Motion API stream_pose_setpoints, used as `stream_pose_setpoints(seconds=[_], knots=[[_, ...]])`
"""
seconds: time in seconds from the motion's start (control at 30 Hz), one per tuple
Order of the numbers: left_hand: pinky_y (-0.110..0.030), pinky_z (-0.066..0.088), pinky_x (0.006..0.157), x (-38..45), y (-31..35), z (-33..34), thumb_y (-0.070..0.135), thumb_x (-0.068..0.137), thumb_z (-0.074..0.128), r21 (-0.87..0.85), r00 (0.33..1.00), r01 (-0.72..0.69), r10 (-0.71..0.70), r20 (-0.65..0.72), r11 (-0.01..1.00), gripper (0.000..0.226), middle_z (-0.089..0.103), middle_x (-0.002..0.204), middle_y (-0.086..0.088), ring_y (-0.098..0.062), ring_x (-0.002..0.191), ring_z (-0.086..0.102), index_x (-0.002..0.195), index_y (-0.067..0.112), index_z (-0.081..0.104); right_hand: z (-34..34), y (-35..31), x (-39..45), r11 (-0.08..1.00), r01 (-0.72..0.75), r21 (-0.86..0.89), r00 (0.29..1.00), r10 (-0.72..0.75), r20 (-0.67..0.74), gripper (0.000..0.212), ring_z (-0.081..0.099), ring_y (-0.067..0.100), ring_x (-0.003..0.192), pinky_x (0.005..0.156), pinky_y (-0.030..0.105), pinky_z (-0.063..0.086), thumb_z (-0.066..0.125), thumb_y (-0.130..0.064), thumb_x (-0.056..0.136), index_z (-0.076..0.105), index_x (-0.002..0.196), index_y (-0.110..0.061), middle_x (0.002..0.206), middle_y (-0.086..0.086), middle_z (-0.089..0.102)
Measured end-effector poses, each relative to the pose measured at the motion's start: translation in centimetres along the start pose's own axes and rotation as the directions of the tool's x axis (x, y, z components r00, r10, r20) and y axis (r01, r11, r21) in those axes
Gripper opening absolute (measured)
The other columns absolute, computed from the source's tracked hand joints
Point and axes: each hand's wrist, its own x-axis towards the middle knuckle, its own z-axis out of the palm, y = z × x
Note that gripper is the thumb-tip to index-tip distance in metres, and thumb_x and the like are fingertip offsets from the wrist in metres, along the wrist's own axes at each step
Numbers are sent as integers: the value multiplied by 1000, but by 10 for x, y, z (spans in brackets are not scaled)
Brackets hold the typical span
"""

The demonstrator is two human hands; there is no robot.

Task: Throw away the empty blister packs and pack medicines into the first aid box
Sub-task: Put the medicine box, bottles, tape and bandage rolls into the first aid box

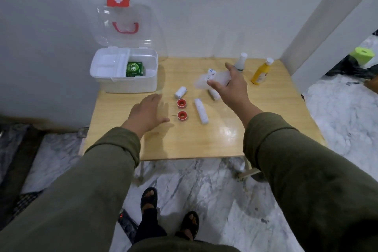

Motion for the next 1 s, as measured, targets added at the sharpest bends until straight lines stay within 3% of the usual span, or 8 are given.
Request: stream_pose_setpoints(seconds=[0.1,0.2,0.47,0.73,1.0], knots=[[-44,33,106,8,-25,-29,49,79,67,8,982,-4,6,-187,1000,89,29,152,-6,-24,139,30,147,14,22,17,-29,13,998,58,33,998,-59,32,83,33,20,138,113,38,32,75,-34,77,31,144,-11,149,8,37],[-47,30,107,18,-54,-54,52,75,70,1,964,36,-35,-264,999,95,28,152,-7,-25,139,27,147,12,20,41,-55,26,994,102,40,992,-105,73,85,34,21,138,113,41,33,75,-35,76,30,145,-12,150,7,36],[-56,5,115,55,-124,-88,67,66,68,67,994,103,-102,-28,992,126,-11,160,-1,-20,147,-13,149,13,-10,113,-106,57,990,139,-38,961,-125,247,91,40,26,133,110,41,37,77,-36,73,28,146,-12,147,11,39],[-59,0,113,91,-158,-97,76,58,65,135,996,3,-14,84,991,136,-21,158,-4,-26,144,-22,148,13,-16,152,-127,79,956,168,-240,902,-51,429,90,40,29,133,109,38,34,76,-36,75,27,146,-12,146,13,40],[-61,-4,112,98,-163,-81,79,54,64,95,984,12,-29,178,995,144,-28,155,-9,-29,142,-27,145,9,-23,181,-124,78,921,169,-350,842,50,537,86,41,30,131,109,41,35,77,-32,74,31,145,-17,147,11,40]])
